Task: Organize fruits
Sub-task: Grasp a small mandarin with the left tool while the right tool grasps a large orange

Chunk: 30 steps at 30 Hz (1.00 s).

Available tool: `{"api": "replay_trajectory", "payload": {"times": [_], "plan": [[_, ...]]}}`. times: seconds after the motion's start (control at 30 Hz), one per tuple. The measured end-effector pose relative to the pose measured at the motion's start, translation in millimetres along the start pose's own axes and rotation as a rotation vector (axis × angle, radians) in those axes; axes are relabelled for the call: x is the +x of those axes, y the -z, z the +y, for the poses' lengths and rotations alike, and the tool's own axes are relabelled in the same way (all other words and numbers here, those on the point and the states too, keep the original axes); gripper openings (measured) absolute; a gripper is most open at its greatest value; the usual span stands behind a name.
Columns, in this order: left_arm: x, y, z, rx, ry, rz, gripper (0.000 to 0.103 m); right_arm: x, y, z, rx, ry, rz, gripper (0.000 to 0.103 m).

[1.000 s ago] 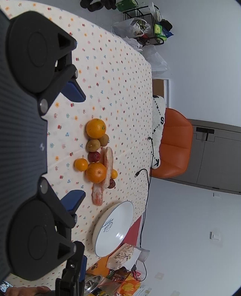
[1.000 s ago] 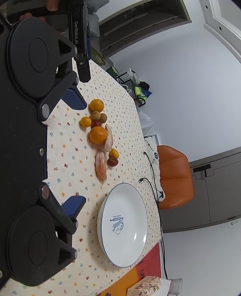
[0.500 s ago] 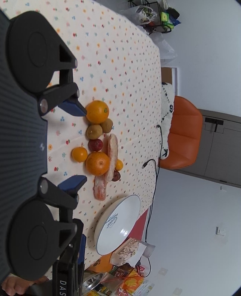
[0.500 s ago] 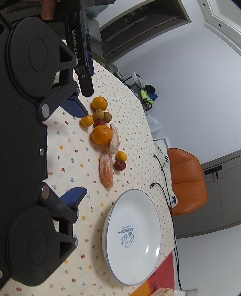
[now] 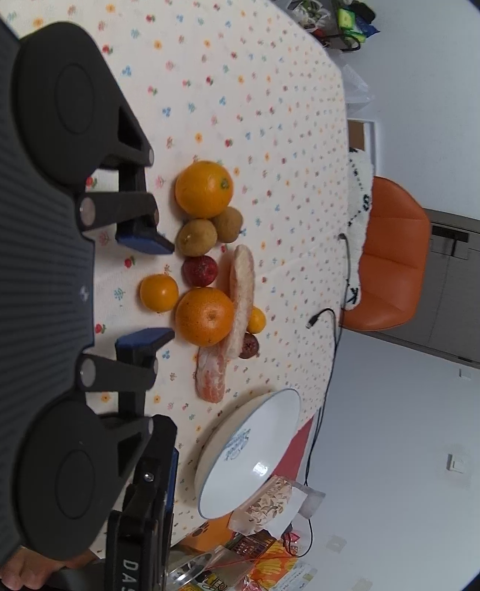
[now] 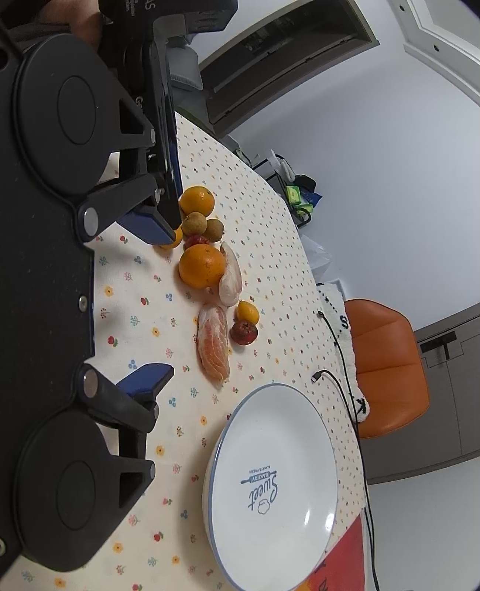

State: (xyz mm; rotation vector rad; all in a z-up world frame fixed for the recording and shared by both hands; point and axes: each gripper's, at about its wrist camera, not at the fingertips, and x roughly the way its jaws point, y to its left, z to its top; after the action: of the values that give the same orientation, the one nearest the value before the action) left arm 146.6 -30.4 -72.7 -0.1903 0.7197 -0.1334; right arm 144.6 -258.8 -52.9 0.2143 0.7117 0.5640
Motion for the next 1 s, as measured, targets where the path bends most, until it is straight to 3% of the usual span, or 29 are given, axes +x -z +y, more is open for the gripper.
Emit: {"api": "replay_trajectory", "payload": {"times": [0.1, 1.0], "plan": [[7, 1, 0, 0.001, -0.005, 0.003, 0.023, 8, -2, -1, 0.013, 0.003, 0.011, 0.067], [-25, -3, 39, -0.055, -0.086, -0.051, 0.022, 61, -14, 19, -0.009, -0.050, 0.048, 0.067]]}}
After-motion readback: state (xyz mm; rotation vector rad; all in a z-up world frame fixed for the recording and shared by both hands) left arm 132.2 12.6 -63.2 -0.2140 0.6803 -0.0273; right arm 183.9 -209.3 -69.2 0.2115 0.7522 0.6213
